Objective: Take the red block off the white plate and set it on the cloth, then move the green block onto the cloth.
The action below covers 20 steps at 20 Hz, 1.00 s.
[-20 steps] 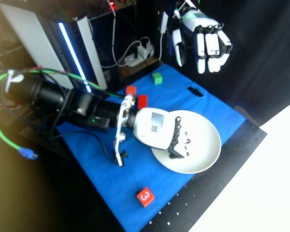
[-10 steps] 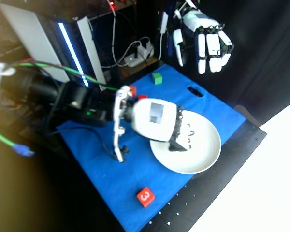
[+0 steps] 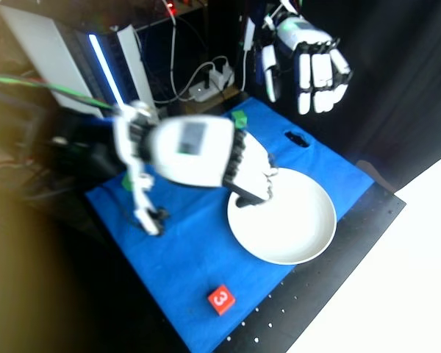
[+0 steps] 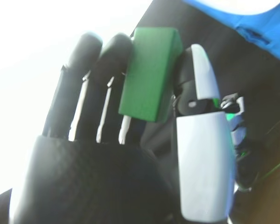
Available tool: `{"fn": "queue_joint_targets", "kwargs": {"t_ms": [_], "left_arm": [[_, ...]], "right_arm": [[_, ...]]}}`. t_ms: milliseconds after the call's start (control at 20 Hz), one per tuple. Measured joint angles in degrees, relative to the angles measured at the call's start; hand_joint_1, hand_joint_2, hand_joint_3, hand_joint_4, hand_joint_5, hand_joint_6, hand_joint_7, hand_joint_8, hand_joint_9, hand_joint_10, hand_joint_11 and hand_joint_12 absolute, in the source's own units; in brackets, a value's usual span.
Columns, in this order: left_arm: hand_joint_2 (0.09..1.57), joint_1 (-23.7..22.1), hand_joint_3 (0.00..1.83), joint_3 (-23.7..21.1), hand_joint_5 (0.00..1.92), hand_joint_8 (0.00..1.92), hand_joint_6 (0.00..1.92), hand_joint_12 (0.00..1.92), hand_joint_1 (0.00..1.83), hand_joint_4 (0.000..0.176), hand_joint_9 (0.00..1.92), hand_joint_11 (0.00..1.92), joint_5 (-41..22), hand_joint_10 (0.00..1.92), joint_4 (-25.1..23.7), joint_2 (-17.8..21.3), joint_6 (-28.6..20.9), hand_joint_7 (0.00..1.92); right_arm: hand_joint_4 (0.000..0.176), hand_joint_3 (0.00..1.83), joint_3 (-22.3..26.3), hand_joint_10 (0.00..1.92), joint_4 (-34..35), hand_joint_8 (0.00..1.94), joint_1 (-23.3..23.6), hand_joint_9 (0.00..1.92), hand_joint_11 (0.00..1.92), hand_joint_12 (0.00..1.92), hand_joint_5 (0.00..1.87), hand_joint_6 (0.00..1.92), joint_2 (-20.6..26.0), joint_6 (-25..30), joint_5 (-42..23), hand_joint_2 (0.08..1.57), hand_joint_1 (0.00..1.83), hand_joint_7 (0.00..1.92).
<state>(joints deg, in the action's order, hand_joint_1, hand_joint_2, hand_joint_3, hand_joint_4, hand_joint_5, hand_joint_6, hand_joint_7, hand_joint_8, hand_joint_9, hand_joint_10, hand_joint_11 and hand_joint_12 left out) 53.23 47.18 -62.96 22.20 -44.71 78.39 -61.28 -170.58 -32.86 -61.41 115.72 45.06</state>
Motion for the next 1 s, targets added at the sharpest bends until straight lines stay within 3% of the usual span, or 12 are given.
{"fn": "queue_joint_targets", "kwargs": {"t_ms": [50, 100, 150, 200, 350, 450, 550, 600, 750, 800, 900, 1000], "left_arm": [[1.18, 0.2, 0.00, 0.0, 0.76, 0.01, 0.01, 1.17, 0.57, 0.031, 0.67, 0.22, -0.4, 0.02, 0.2, 0.0, 0.1, 0.65], [1.19, 0.2, 0.00, 0.0, 0.77, 0.02, 0.01, 1.22, 0.57, 0.020, 0.69, 0.23, -0.8, 0.02, 0.3, 0.0, 0.0, 0.69], [1.19, 0.3, 0.00, 0.0, 0.77, 0.02, 0.01, 1.22, 0.57, 0.020, 0.69, 0.23, -0.9, 0.02, 0.3, 0.0, 0.0, 0.69], [1.19, 0.3, 0.00, 0.0, 0.76, 0.02, 0.00, 1.23, 0.58, 0.036, 0.70, 0.23, -0.8, 0.03, 0.3, 0.0, 0.0, 0.69], [1.20, 0.6, 0.00, -0.1, 0.75, 0.00, 0.00, 1.23, 0.63, 0.021, 0.65, 0.17, -1.3, 0.00, 0.3, 0.4, 0.0, 0.65], [1.21, 0.7, 0.00, -0.1, 0.73, 0.00, 0.00, 1.21, 0.60, 0.042, 0.65, 0.14, -1.5, 0.00, 0.8, 0.7, 0.1, 0.65], [1.21, 0.7, 0.00, -0.3, 0.72, 0.00, 0.00, 1.19, 0.62, 0.041, 0.59, 0.11, -1.6, 0.00, 0.8, 0.7, 0.0, 0.61], [1.22, 0.8, 0.00, -0.5, 0.71, 0.00, 0.00, 1.22, 0.62, 0.023, 0.57, 0.08, -1.6, 0.00, 0.7, 0.7, 0.0, 0.59], [1.24, 1.1, 0.00, -0.6, 0.68, 0.00, 0.00, 1.18, 0.59, 0.035, 0.56, 0.04, -1.7, 0.01, 0.8, 0.7, 0.0, 0.58], [1.24, 1.0, 0.00, -0.6, 0.68, 0.00, 0.00, 1.14, 0.58, 0.042, 0.55, 0.04, -1.8, 0.00, 0.8, 0.7, 0.0, 0.59], [1.24, 1.0, 0.00, -0.6, 0.68, 0.00, 0.00, 1.14, 0.57, 0.037, 0.53, 0.01, -1.8, 0.00, 0.8, 0.7, 0.0, 0.58], [1.25, 1.0, 0.00, -0.6, 0.67, 0.00, 0.00, 1.11, 0.57, 0.043, 0.50, 0.00, -1.8, 0.00, 0.7, 0.7, 0.0, 0.56]], "right_arm": [[0.000, 0.01, 1.2, 1.65, 0.0, 1.35, -1.4, 1.07, 0.91, 1.91, 0.93, 0.82, 1.1, 0.0, 1.4, 1.14, 1.26, 0.96], [0.000, 0.00, 4.1, 1.44, 0.0, 1.20, -4.3, 1.05, 0.85, 1.81, 0.91, 0.90, 2.9, 0.0, 3.3, 1.13, 1.27, 1.03], [0.000, 0.00, 4.9, 1.44, 0.0, 1.20, -5.0, 1.05, 0.85, 1.81, 0.91, 0.90, 3.4, 0.0, 3.6, 1.13, 1.27, 1.03], [0.000, 0.00, 6.1, 1.22, 0.0, 0.96, -6.0, 1.13, 0.92, 1.61, 0.97, 0.85, 4.1, 0.1, 4.6, 1.09, 1.28, 1.15], [0.000, 0.00, 9.0, 1.27, 0.0, 1.01, -9.5, 1.11, 0.94, 1.69, 1.00, 0.80, 6.6, 0.2, 9.2, 1.09, 1.28, 1.13], [0.000, 0.00, 9.7, 1.32, 0.0, 1.08, -11.5, 1.11, 0.97, 1.69, 1.04, 0.71, 7.1, 1.7, 10.6, 1.09, 1.28, 1.10], [0.000, 0.00, 11.4, 1.25, 0.0, 0.98, -13.9, 1.11, 0.95, 1.64, 1.05, 0.73, 7.5, 2.9, 11.3, 1.08, 1.29, 1.14], [0.000, 0.00, 11.9, 1.64, 0.0, 1.35, -14.6, 1.11, 1.05, 1.86, 0.97, 0.77, 7.6, 3.0, 11.6, 1.14, 1.27, 0.95], [0.000, 0.00, 12.8, 1.14, 0.0, 0.77, -17.8, 0.99, 0.76, 1.64, 1.04, 0.94, 7.8, 4.9, 12.3, 1.07, 1.26, 1.15], [0.000, 0.00, 12.9, 1.04, 0.0, 0.77, -18.5, 0.95, 0.71, 1.56, 0.97, 1.02, 7.9, 5.0, 12.4, 1.08, 1.25, 1.14], [0.000, 0.00, 13.4, 1.05, 0.0, 0.73, -19.7, 0.86, 0.66, 1.53, 0.79, 0.85, 8.0, 5.1, 12.3, 1.00, 1.14, 0.95], [0.000, 0.00, 13.6, 1.28, 0.0, 1.02, -20.0, 0.65, 0.55, 1.65, 0.59, 0.86, 7.8, 5.2, 12.3, 0.92, 1.05, 0.69]]}}
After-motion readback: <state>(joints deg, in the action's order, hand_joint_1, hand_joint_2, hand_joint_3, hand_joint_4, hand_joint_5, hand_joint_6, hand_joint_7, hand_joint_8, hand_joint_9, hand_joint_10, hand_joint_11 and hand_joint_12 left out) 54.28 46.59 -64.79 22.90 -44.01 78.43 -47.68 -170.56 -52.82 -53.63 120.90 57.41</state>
